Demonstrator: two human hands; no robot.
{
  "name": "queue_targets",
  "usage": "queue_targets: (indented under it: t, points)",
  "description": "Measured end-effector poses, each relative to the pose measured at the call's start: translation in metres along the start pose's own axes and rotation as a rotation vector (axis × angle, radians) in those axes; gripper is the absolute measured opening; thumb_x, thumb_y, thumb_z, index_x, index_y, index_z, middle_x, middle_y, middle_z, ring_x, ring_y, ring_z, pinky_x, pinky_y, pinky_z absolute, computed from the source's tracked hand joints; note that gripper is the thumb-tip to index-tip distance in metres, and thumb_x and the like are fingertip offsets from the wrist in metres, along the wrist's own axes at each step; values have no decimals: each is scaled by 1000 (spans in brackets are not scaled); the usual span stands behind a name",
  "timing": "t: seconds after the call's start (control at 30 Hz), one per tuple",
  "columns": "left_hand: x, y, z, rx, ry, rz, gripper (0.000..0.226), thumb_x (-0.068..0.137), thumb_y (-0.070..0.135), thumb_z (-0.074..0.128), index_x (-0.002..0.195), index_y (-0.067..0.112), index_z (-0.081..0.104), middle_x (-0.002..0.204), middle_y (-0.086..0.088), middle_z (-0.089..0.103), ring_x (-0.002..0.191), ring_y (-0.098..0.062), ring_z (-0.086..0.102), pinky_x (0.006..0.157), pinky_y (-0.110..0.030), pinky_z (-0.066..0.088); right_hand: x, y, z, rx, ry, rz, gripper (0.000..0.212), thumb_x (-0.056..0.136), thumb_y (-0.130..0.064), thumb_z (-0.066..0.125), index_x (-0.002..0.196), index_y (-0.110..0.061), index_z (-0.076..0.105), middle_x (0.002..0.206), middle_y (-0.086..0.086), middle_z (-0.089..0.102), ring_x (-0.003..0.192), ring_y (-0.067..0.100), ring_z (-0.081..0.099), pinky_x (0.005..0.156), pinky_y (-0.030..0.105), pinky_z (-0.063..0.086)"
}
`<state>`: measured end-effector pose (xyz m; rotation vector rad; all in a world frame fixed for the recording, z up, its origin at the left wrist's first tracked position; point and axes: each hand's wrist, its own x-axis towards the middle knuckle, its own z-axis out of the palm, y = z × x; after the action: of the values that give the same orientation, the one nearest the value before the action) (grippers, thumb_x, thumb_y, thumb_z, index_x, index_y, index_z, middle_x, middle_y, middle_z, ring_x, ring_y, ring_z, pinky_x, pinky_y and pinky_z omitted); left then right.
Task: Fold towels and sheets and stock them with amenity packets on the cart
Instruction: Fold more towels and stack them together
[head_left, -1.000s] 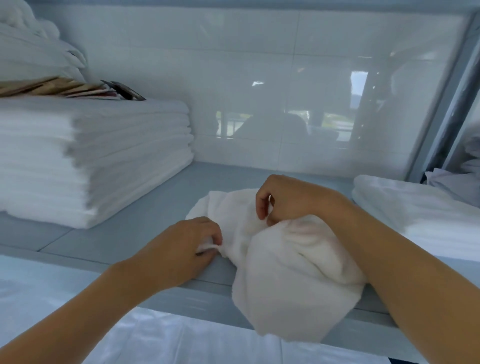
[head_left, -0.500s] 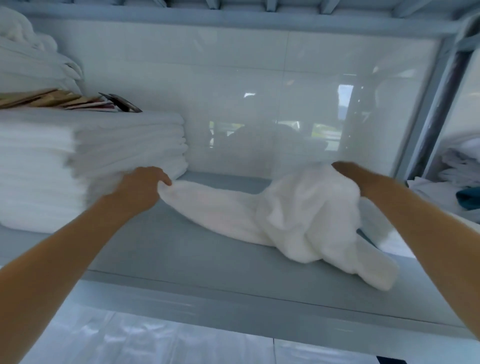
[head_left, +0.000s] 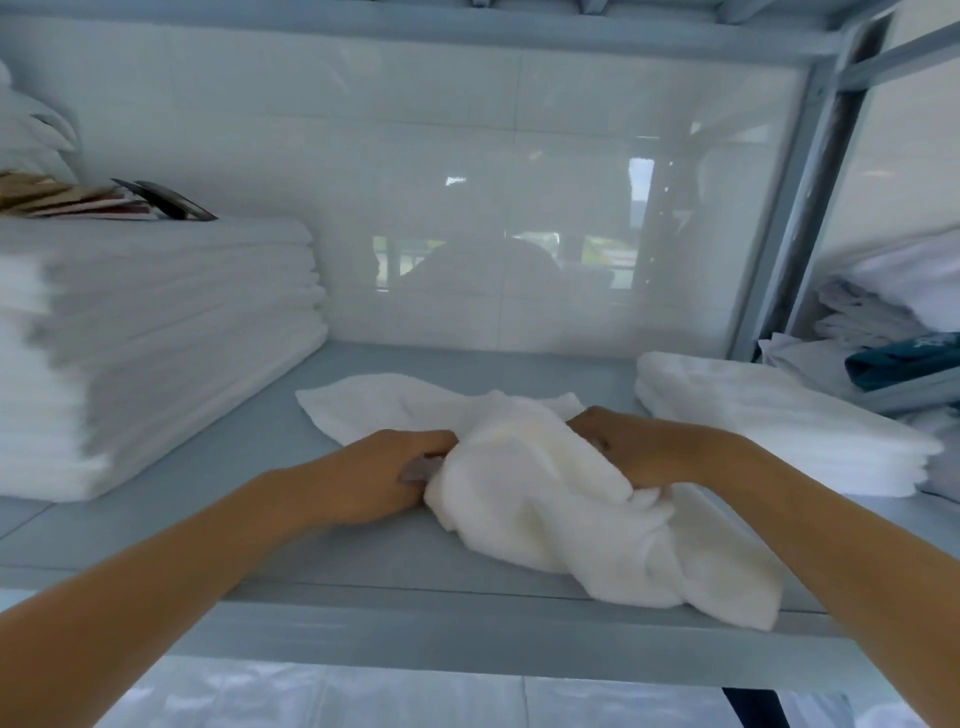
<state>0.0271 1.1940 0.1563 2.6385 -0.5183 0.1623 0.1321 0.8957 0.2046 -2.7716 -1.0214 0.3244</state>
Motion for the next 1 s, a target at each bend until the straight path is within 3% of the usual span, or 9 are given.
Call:
queue_targets:
  t: [0.13,0.23,0.3,0.43,0.57,0.67,0.77,0.9,1.0]
  points:
    - [-35,10,-9,-91,5,42,35,97,6,52,97,37,69,101,20,73,98,-1,68,84,-15,50,-52,-21,6,-46,-60,-22,53,81,-65,64,131,-58,46,128,-21,46,113,2,54,99,35,49]
    - [-68,13,-10,-122,25,54,21,91,14,65,99,33,69,99,17,73,95,-2,69,79,-8,45,-78,-25,8,80,34,3,52,71,-88,56,112,-56,56,106,-30,55,88,-10,58,73,24,51]
    - [-80,6,-9,-140,49,30,23,85,29,73,107,32,65,104,14,72,97,-7,69,78,-10,46,-74,-16,10,242,186,68,42,77,-80,62,104,-48,63,98,-23,61,79,0,64,60,24,54]
    - [-51,-10,-6,25,39,-110,11,94,28,70,98,36,64,134,1,66,122,-19,63,96,-24,44,-43,2,19,111,196,193,41,81,-62,73,115,-41,63,113,-14,59,93,5,61,74,24,52]
    - [-61,-12,-8,139,154,127,29,82,12,75,97,36,68,105,20,67,102,-6,65,88,-27,50,-19,5,15,122,313,159,20,77,-29,84,94,-29,74,97,-8,68,80,2,60,65,12,44]
    - [-65,-12,-19,136,295,135,41,79,-10,71,92,29,70,95,16,69,91,-5,67,80,-35,53,-12,11,-12,86,480,132,21,74,-15,86,90,-23,76,93,-5,69,74,0,56,60,6,38]
    - [-55,-12,-49,64,502,193,30,82,-13,61,94,11,74,99,1,74,95,-16,72,87,-30,54,-16,18,-55,95,732,127,23,73,-8,85,85,-25,75,92,-2,70,74,6,58,70,16,43]
    - [-48,-14,-93,31,823,107,52,74,-30,47,94,9,76,113,-1,73,111,-6,66,104,-18,44,-13,34,-96,79,1057,155,13,82,-14,79,91,-22,76,96,1,68,87,24,65,80,28,47]
    - [-38,-12,-96,13,639,17,62,71,-33,39,87,11,79,120,-1,72,119,-13,64,108,-15,38,9,39,-91,-67,957,255,17,91,-15,68,106,-18,74,118,12,61,109,37,60,91,36,49]
